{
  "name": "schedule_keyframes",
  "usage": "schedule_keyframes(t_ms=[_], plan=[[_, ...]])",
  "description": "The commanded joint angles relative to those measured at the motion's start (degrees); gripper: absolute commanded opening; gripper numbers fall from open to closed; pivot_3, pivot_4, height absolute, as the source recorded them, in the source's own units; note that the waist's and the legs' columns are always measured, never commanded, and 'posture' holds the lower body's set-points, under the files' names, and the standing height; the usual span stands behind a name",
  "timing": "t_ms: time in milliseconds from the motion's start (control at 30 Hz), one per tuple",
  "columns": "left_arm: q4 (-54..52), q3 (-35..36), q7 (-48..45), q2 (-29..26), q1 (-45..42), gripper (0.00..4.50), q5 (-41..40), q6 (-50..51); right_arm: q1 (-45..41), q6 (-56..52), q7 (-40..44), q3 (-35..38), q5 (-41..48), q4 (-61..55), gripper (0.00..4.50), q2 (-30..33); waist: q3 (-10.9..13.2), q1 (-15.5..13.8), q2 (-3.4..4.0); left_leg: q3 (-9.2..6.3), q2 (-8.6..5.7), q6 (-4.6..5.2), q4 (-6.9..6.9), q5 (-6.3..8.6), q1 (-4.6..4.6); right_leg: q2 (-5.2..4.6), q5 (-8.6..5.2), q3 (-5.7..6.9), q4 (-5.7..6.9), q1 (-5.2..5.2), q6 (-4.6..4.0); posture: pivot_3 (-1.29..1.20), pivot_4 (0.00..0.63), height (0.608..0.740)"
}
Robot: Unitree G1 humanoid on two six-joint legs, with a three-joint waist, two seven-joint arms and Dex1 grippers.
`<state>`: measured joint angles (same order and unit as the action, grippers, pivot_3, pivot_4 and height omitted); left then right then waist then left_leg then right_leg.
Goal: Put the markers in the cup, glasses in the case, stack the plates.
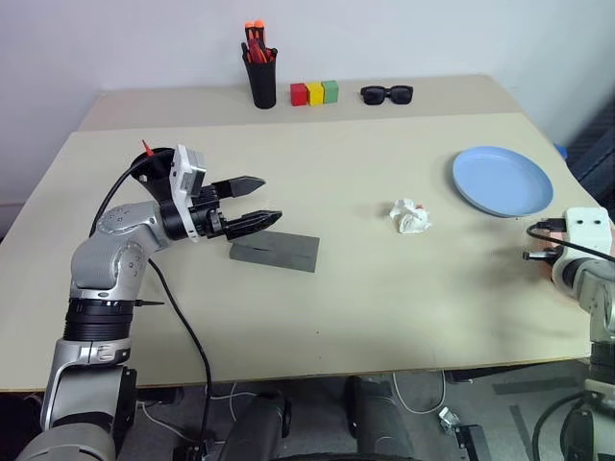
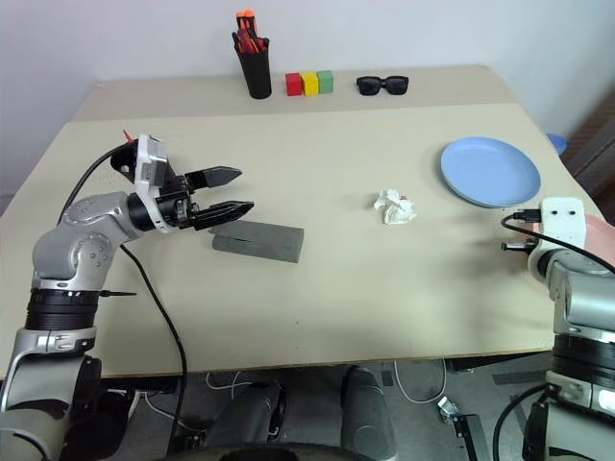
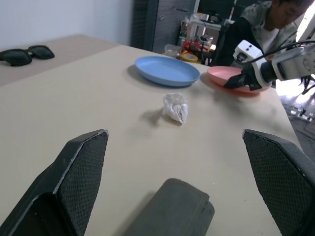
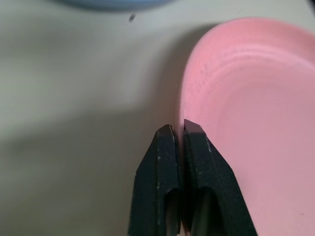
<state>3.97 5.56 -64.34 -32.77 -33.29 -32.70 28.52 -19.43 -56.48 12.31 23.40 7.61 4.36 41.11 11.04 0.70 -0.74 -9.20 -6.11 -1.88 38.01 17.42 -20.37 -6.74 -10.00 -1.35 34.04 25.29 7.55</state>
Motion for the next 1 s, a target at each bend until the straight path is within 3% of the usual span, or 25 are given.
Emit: schedule_keyframes(t_ms=[33, 333, 667, 767, 1000], plan=[[-1.56, 1.70, 0.72, -0.62, -0.43, 4.50, -1.06, -0.12, -3.93, 4.85, -3.66, 1.24, -1.86, 0.98, 0.06, 0.36, 0.01, 0.00, 0.03, 0.00, 0.00, 0.00, 0.00, 0.00, -0.01, 0.00, 0.00, 0.00, 0.00, 0.01, 0.00, 0.00, 0.150, 0.740], [-2.05, 2.17, 2.69, -0.25, -0.28, 4.50, -1.45, -0.79, -14.25, 25.84, 5.51, -10.99, -3.59, 7.27, 0.06, 0.21, 0.03, 0.35, 0.05, 0.04, 0.01, 0.00, -0.03, 0.00, -0.01, 0.03, 0.00, -0.01, -0.01, 0.05, 0.01, 0.00, 0.150, 0.740], [-8.11, 3.40, 6.69, -0.36, 3.52, 4.50, -3.39, 1.39, -30.45, 43.23, 10.51, -19.84, -7.99, 35.54, 0.06, -3.03, 0.04, 0.16, 0.05, 0.00, 0.00, -0.01, -0.06, 0.00, -0.07, 0.02, 0.00, -0.01, -0.03, 0.09, -0.01, 0.00, 0.150, 0.740], [-10.13, 4.22, 7.88, -0.67, 5.02, 4.50, -3.95, 2.01, -32.57, 44.83, 9.85, -20.03, -8.75, 41.57, 0.90, -3.03, 0.04, 0.15, 0.05, -0.01, 0.00, -0.02, -0.08, 0.00, -0.07, 0.02, 0.00, -0.01, -0.04, 0.10, -0.01, 0.00, 0.150, 0.740], [-12.09, 5.12, 9.37, -1.24, 6.91, 4.50, -4.89, 2.79, -34.56, 45.77, 11.61, -17.53, -5.29, 40.40, 4.45, -5.64, 0.05, 0.67, 0.08, 0.02, 0.00, -0.03, -0.08, -0.01, -0.05, 0.03, 0.01, -0.03, 0.00, 0.13, -0.01, 0.00, 0.150, 0.740]])
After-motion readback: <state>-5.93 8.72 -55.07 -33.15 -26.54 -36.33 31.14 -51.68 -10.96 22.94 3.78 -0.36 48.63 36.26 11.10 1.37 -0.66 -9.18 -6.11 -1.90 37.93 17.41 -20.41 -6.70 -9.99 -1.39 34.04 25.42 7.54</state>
